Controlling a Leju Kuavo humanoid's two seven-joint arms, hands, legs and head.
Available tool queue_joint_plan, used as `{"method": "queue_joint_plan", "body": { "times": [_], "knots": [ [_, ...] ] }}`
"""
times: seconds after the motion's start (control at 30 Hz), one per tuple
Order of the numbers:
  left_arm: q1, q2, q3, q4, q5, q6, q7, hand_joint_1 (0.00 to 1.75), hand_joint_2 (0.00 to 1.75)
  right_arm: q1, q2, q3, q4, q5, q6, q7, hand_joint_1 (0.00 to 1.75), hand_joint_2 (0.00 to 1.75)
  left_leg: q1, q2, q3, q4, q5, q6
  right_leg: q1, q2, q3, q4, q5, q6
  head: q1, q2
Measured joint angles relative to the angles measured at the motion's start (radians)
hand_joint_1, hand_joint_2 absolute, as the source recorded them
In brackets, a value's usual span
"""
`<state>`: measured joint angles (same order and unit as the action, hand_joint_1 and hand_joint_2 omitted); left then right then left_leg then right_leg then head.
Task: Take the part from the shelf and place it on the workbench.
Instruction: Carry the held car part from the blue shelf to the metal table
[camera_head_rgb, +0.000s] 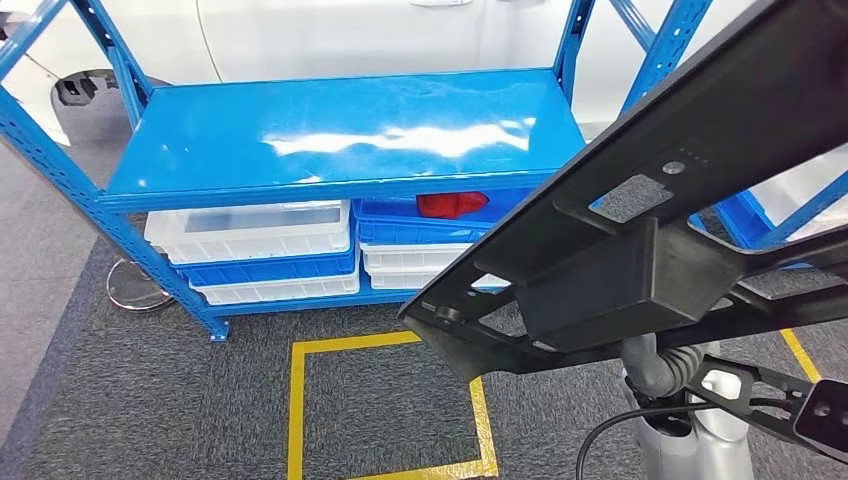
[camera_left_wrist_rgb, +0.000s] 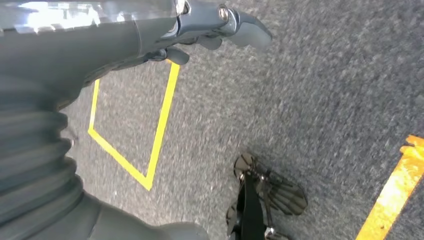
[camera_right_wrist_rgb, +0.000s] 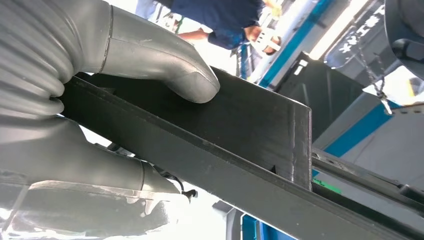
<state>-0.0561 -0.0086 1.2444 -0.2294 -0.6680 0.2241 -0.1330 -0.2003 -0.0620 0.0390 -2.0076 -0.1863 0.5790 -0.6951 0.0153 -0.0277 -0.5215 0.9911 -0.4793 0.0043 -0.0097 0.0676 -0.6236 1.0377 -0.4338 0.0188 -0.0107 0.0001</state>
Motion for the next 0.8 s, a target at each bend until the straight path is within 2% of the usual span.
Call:
{"method": "queue_joint_plan", "body": {
  "times": [0.03,0.1,0.13,0.17,0.2,0.23,0.27,0.3,0.33,0.37,0.43,0.47,0.5,0.53,0.6,0.63,0.67,0.7,0.73,0.77,0.8],
  "knots": [
    [-0.001,0.000,0.000,0.000,-0.001,0.005,-0.004,0.00,1.75,0.000,-0.005,-0.002,-0.001,0.002,-0.004,0.000,1.75,1.75,0.002,0.011,-0.001,-0.004,0.005,0.006,0.000,-0.018,-0.019,0.041,-0.027,0.004,0.003,0.000],
    [0.000,0.000,0.000,0.000,-0.003,0.009,-0.007,0.00,1.75,0.002,-0.013,-0.005,-0.001,0.008,-0.011,0.000,1.75,1.75,-0.002,0.032,-0.006,-0.004,0.008,0.011,-0.002,-0.050,-0.077,0.171,-0.095,0.011,0.008,0.000],
    [0.001,0.000,0.000,0.000,-0.004,0.009,-0.008,0.00,1.75,0.004,-0.017,-0.005,-0.001,0.013,-0.017,0.000,1.75,1.75,-0.004,0.043,-0.009,-0.002,0.009,0.012,-0.004,-0.055,-0.103,0.231,-0.118,0.014,0.008,0.000],
    [0.001,0.000,0.000,0.000,-0.004,0.007,-0.008,0.00,1.75,0.006,-0.023,-0.005,0.000,0.019,-0.022,0.000,1.75,1.75,-0.005,0.053,-0.011,-0.001,0.009,0.012,-0.005,-0.058,-0.114,0.260,-0.123,0.016,0.008,0.000],
    [0.000,0.000,0.000,0.000,-0.005,0.005,-0.007,0.00,1.75,0.008,-0.029,-0.005,0.000,0.024,-0.029,0.001,1.75,1.75,-0.005,0.063,-0.012,0.001,0.008,0.012,-0.005,-0.061,-0.103,0.248,-0.109,0.017,0.008,0.000],
    [-0.002,0.000,0.000,0.000,-0.006,0.002,-0.006,0.00,1.75,0.008,-0.036,-0.005,0.000,0.029,-0.036,0.001,1.75,1.75,-0.006,0.073,-0.013,0.002,0.007,0.010,-0.005,-0.068,-0.072,0.197,-0.081,0.016,0.009,0.000],
    [-0.003,0.000,0.000,0.000,-0.006,-0.001,-0.005,0.00,1.75,0.008,-0.043,-0.005,0.000,0.032,-0.042,0.001,1.75,1.75,-0.006,0.081,-0.012,0.004,0.006,0.008,-0.004,-0.084,-0.030,0.122,-0.051,0.013,0.009,0.000],
    [-0.005,0.000,0.000,0.000,-0.005,-0.005,-0.003,0.00,1.75,0.008,-0.051,-0.006,0.000,0.034,-0.046,0.001,1.75,1.75,-0.009,0.088,-0.012,0.007,0.004,0.004,0.000,-0.104,0.008,0.053,-0.030,0.007,0.009,0.000],
    [-0.006,0.000,0.001,0.000,-0.003,-0.008,-0.002,0.00,1.75,0.008,-0.058,-0.006,0.001,0.034,-0.050,0.001,1.75,1.75,-0.012,0.094,-0.012,0.009,0.002,0.000,0.004,-0.117,0.032,0.006,-0.018,-0.001,0.008,0.000],
    [-0.006,0.001,0.001,0.000,-0.002,-0.011,-0.001,0.00,1.75,0.008,-0.066,-0.007,0.002,0.033,-0.053,0.001,1.75,1.75,-0.014,0.100,-0.012,0.010,0.001,-0.005,0.008,-0.125,0.042,-0.017,-0.016,-0.009,0.008,0.000],
    [-0.006,0.001,0.002,0.000,0.000,-0.016,-0.005,0.00,1.75,0.012,-0.077,-0.010,0.004,0.033,-0.058,0.000,1.75,1.75,-0.016,0.113,-0.011,0.010,-0.001,-0.015,0.009,-0.109,0.038,-0.022,-0.014,-0.022,0.008,0.000],
    [-0.006,0.001,0.003,0.000,0.001,-0.020,-0.010,0.00,1.75,0.014,-0.081,-0.012,0.005,0.037,-0.060,0.000,1.75,1.75,-0.015,0.110,-0.012,0.013,-0.005,-0.021,0.008,-0.101,0.037,-0.024,-0.011,-0.027,0.008,0.000],
    [-0.006,0.001,0.003,0.000,0.001,-0.025,-0.017,0.00,1.75,0.017,-0.082,-0.012,0.005,0.045,-0.062,0.000,1.75,1.75,-0.013,0.096,-0.017,0.028,-0.019,-0.026,0.005,-0.093,0.036,-0.027,-0.008,-0.033,0.007,0.000],
    [-0.005,0.001,0.003,0.000,0.001,-0.030,-0.023,0.00,1.75,0.020,-0.083,-0.010,0.005,0.060,-0.067,0.000,1.75,1.75,-0.011,0.077,-0.031,0.062,-0.043,-0.031,0.002,-0.085,0.036,-0.031,-0.004,-0.038,0.007,0.000],
    [-0.002,0.001,0.005,0.000,0.001,-0.036,-0.031,0.00,1.75,0.030,-0.083,0.004,0.006,0.100,-0.085,0.000,1.75,1.75,-0.008,0.043,-0.085,0.186,-0.111,-0.037,0.002,-0.068,0.032,-0.031,-0.001,-0.045,0.006,0.000],
    [0.000,0.000,0.006,0.000,0.001,-0.036,-0.031,0.00,1.75,0.037,-0.082,0.014,0.006,0.117,-0.095,0.000,1.75,1.75,-0.008,0.039,-0.114,0.250,-0.137,-0.039,0.003,-0.058,0.030,-0.031,0.000,-0.047,0.006,0.000],
    [0.001,0.000,0.007,0.000,0.002,-0.037,-0.031,0.00,1.75,0.045,-0.082,0.026,0.005,0.128,-0.105,0.000,1.75,1.75,-0.008,0.037,-0.133,0.290,-0.145,-0.039,0.003,-0.047,0.029,-0.030,0.001,-0.047,0.006,0.000],
    [0.002,-0.001,0.008,0.000,0.002,-0.037,-0.030,0.00,1.75,0.052,-0.082,0.036,0.004,0.133,-0.113,0.000,1.75,1.75,-0.008,0.036,-0.134,0.292,-0.133,-0.038,0.004,-0.035,0.028,-0.028,0.002,-0.047,0.005,0.000],
    [0.002,-0.002,0.009,0.000,0.002,-0.037,-0.029,0.00,1.75,0.058,-0.081,0.044,0.002,0.135,-0.120,0.000,1.75,1.75,-0.007,0.033,-0.115,0.253,-0.103,-0.035,0.004,-0.024,0.028,-0.026,0.002,-0.047,0.005,0.000],
    [0.002,-0.003,0.009,0.000,0.003,-0.038,-0.027,0.00,1.75,0.062,-0.081,0.052,-0.002,0.135,-0.126,0.000,1.75,1.75,-0.007,0.020,-0.083,0.185,-0.063,-0.031,0.004,-0.013,0.028,-0.024,0.002,-0.046,0.005,0.000],
    [0.002,-0.004,0.011,0.000,0.005,-0.038,-0.024,0.00,1.75,0.064,-0.081,0.058,-0.007,0.135,-0.132,0.000,1.75,1.75,-0.006,-0.002,-0.051,0.115,-0.033,-0.026,0.005,-0.002,0.027,-0.022,0.002,-0.043,0.006,0.000]
  ]
}}
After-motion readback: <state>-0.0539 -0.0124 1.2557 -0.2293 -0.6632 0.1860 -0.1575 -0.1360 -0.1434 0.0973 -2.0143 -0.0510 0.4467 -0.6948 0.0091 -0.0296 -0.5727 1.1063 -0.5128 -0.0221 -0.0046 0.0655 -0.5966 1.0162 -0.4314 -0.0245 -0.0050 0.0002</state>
